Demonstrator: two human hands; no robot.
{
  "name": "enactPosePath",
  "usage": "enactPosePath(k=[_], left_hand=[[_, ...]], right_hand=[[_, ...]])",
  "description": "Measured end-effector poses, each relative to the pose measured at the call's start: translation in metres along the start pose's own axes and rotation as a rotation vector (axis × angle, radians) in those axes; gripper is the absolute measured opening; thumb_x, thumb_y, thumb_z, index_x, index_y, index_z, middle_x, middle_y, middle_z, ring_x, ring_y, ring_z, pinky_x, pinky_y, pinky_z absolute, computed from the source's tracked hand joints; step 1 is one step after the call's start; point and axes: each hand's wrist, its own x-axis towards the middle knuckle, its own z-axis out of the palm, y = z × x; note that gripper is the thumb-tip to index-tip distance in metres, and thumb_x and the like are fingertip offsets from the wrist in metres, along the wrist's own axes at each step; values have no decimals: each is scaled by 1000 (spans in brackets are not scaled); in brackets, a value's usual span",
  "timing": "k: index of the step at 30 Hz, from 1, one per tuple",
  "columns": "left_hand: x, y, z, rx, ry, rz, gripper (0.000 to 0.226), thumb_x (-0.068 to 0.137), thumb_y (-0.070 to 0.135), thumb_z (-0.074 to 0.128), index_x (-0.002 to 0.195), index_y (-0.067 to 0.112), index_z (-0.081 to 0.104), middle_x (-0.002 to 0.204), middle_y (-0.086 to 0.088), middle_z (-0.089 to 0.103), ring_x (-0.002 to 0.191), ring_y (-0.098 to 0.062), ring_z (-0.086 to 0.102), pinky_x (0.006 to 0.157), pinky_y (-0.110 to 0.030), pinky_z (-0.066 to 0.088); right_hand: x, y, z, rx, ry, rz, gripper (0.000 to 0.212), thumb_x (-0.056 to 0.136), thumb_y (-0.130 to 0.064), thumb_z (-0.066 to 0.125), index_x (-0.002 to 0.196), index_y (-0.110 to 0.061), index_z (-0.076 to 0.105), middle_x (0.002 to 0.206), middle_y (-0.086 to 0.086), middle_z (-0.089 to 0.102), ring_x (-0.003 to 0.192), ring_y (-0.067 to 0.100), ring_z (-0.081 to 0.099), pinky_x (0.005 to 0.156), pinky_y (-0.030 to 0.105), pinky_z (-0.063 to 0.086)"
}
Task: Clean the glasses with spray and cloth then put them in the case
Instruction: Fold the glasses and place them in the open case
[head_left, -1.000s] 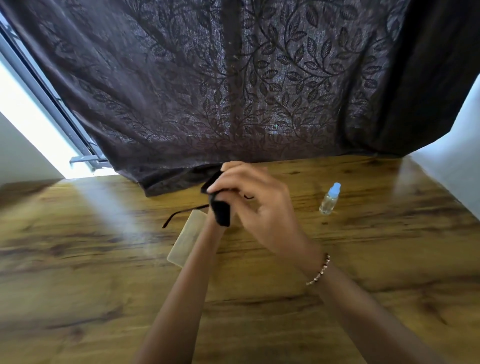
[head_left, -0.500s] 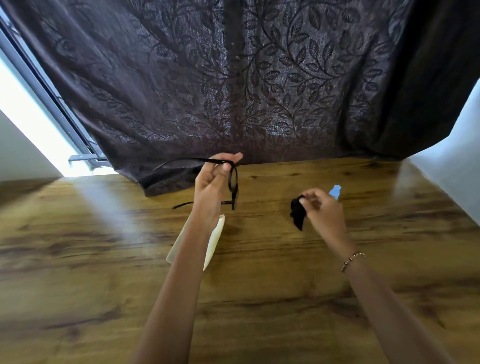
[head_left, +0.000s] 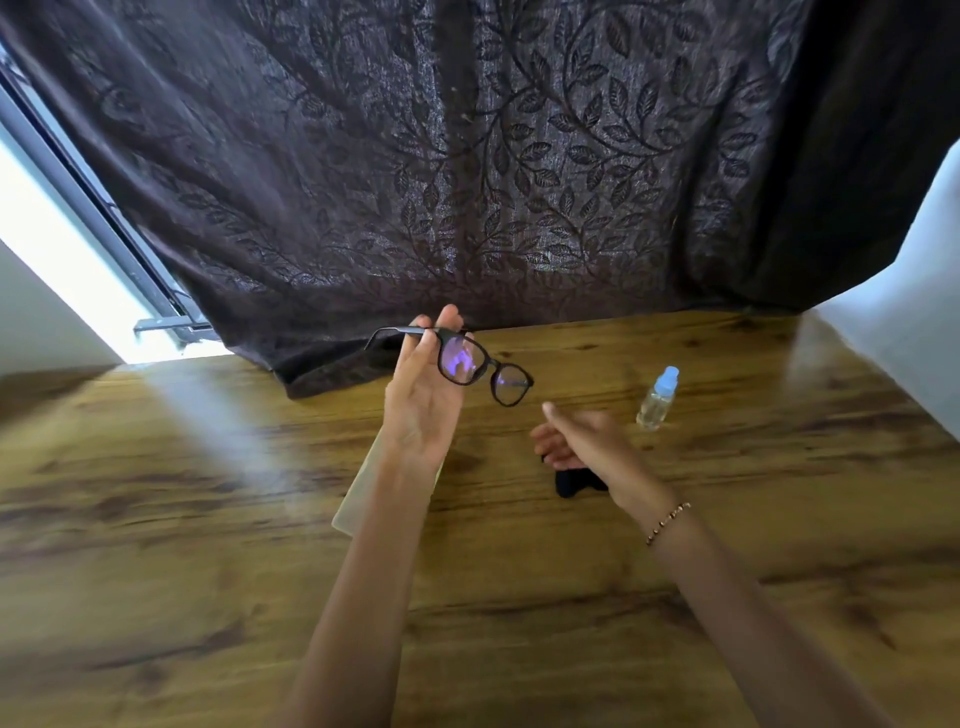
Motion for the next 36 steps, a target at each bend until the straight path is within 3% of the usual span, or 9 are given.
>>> enactPosePath(k=[4, 10, 16, 20, 22, 26, 30, 34, 36], left_hand=[[-6, -4, 1, -9, -28, -33, 14, 94, 10, 43, 102, 16, 52, 107, 3, 67, 103, -12, 60, 110, -39, 29], [-14, -7, -6, -16, 20, -84, 17, 92, 6, 42, 99, 16, 54, 97, 0, 64, 101, -13, 58, 105, -35, 31], [-18, -10, -15, 35, 84, -172, 22, 90, 10, 47, 110, 16, 55, 92, 1, 59, 96, -16, 54, 106, -36, 31], [-19, -14, -24, 331, 239, -222, 36, 97, 16, 40, 131, 11, 51, 105, 4, 68, 114, -14, 57, 109, -38, 34], [-21, -15, -29, 483, 344, -234, 33, 98, 21, 46, 128, 13, 55, 112, 1, 70, 115, -11, 59, 106, -37, 37], [-21, -17, -35, 704, 529, -234, 19, 89, 26, 63, 107, 23, 69, 104, 7, 72, 109, -10, 60, 98, -34, 41], [-17, -20, -38, 888, 633, -184, 21, 88, 17, 65, 109, 14, 68, 102, 5, 71, 105, -14, 63, 95, -30, 47], [-17, -22, -38, 1124, 622, -162, 28, 88, 18, 65, 114, 9, 66, 106, -3, 71, 101, -16, 65, 90, -25, 48], [-17, -23, -37, 1171, 609, -157, 30, 89, 18, 64, 117, 8, 65, 110, -5, 70, 102, -17, 65, 93, -28, 49]], right_hand=[[5, -17, 9, 388, -187, 104, 52, 90, -52, 57, 100, -4, 72, 92, 13, 75, 78, 19, 72, 68, 27, 59], [19, -28, 4, 640, -76, 130, 46, 92, -50, 55, 88, -6, 71, 82, 11, 74, 67, 16, 69, 59, 27, 58], [21, -27, 0, 498, 42, 88, 25, 88, -37, 68, 90, -13, 75, 73, -3, 71, 61, 6, 62, 59, 21, 57], [26, -19, -3, 395, 159, 53, 20, 89, -20, 68, 104, -8, 71, 77, -3, 63, 64, 6, 57, 59, 18, 54], [27, -13, -3, 295, 209, -5, 25, 90, -16, 66, 113, -7, 69, 81, -3, 65, 66, 5, 58, 57, 16, 53], [28, -7, 0, 93, 316, -116, 42, 90, -18, 67, 129, -8, 57, 82, -3, 68, 61, 4, 63, 60, 19, 56], [27, -4, 3, -96, 374, -217, 37, 89, -20, 68, 124, -9, 62, 72, -14, 65, 50, -5, 62, 48, 9, 49], [25, -7, 1, -252, 361, -257, 27, 92, -20, 63, 117, -9, 68, 84, 6, 73, 68, 19, 71, 62, 22, 57], [24, -8, 1, -332, 320, -251, 26, 93, -21, 61, 116, -11, 69, 98, 5, 74, 80, 20, 71, 67, 20, 54]])
